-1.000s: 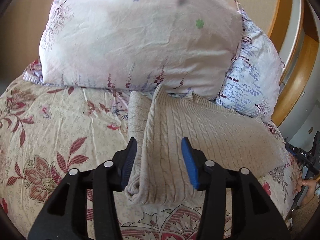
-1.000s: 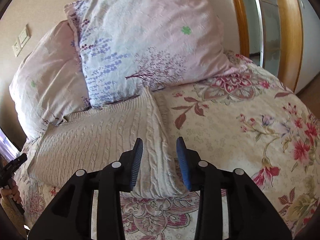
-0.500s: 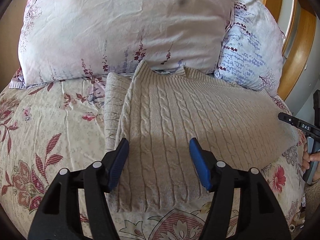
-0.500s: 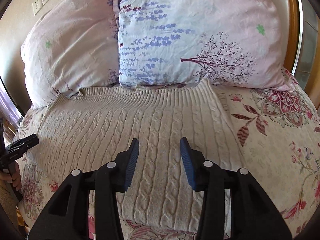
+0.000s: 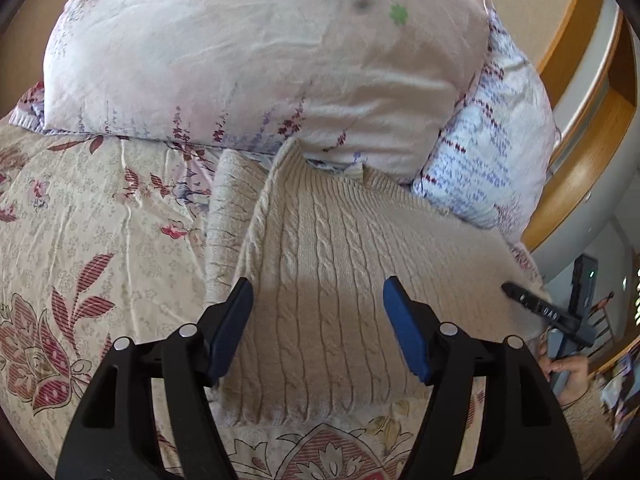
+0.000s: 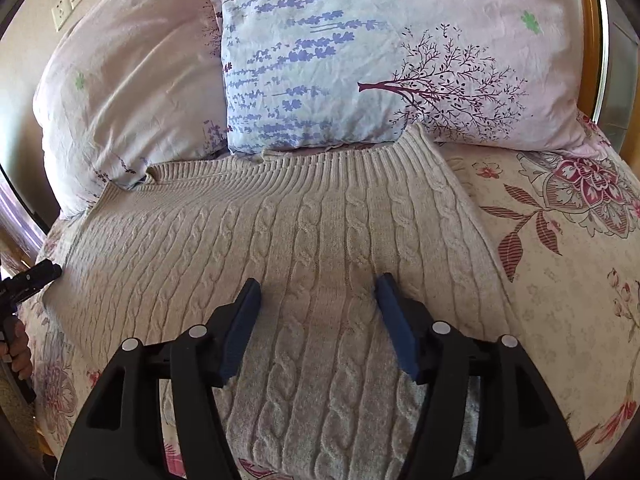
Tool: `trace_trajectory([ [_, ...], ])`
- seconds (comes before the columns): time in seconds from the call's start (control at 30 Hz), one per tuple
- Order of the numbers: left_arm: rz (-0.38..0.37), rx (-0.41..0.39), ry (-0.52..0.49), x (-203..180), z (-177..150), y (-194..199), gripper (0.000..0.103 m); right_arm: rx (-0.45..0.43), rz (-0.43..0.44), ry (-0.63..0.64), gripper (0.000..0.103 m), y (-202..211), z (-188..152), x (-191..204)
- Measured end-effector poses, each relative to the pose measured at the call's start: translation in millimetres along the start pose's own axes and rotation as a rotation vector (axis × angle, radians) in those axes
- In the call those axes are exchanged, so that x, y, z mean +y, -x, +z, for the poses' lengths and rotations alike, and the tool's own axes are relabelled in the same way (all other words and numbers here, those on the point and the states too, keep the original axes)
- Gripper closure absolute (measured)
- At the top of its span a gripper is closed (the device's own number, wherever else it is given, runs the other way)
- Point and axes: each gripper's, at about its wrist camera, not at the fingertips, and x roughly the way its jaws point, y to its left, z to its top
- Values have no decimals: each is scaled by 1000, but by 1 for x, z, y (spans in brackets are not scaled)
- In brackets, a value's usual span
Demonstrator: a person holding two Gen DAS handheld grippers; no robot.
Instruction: Fold small clothes
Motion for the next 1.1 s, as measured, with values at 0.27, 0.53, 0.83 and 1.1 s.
trace_trajectory([
  [0.27, 14, 59, 167, 43, 20, -11, 36, -8, 70, -22, 25, 0, 1, -1],
  [0.53, -20, 88, 236, 52, 20, -30, 36, -167, 398, -238, 16, 24, -10, -50],
  [0.83, -70, 70, 288, 52, 26, -41, 38, -180, 408, -226, 12, 26, -5, -48],
  [1.1, -87, 75, 327, 52, 25, -46, 48, -199, 475, -283, 7, 28, -5, -59],
])
